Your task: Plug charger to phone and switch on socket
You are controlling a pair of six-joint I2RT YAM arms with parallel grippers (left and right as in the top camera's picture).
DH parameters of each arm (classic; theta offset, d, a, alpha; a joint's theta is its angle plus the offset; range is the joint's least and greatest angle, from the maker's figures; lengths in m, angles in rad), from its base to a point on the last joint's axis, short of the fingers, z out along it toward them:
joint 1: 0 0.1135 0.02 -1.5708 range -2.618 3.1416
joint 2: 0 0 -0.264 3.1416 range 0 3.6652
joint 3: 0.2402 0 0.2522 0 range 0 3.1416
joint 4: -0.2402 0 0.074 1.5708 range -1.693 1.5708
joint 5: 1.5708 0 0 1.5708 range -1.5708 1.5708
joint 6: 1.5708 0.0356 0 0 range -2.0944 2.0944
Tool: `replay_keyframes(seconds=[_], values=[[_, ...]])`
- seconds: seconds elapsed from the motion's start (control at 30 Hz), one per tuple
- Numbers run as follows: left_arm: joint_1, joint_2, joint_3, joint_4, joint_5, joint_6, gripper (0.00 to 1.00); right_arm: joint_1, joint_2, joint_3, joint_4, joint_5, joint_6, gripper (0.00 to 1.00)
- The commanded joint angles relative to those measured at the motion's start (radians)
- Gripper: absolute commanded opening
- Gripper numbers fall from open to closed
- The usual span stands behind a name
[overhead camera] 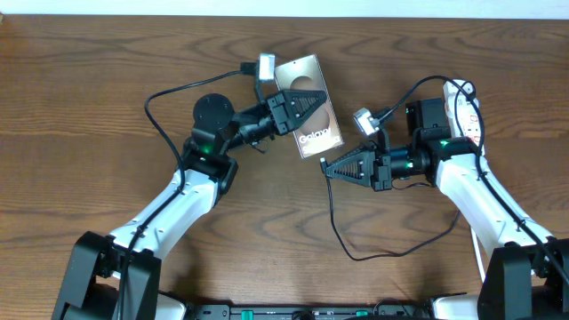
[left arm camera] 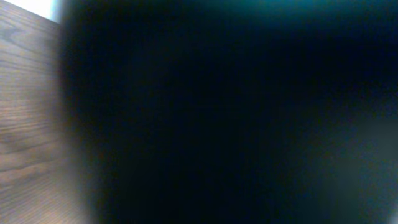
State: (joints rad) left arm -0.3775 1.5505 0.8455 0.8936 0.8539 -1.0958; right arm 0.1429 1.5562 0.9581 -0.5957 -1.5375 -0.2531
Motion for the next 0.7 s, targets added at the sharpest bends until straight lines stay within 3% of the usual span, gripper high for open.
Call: replay_keyframes(seconds=[0.0,0.67], values=[[0.006,-0.008,0.017,0.013,0.01,-0.02,0.07,-0.017,-0.014,0.008,0.002,-0.024,0.006,0.01],[0.005,-0.008,0.017,0.005,0.055,-0.001,0.07,-0.018,-0.014,0.008,0.014,-0.024,0.006,0.01]])
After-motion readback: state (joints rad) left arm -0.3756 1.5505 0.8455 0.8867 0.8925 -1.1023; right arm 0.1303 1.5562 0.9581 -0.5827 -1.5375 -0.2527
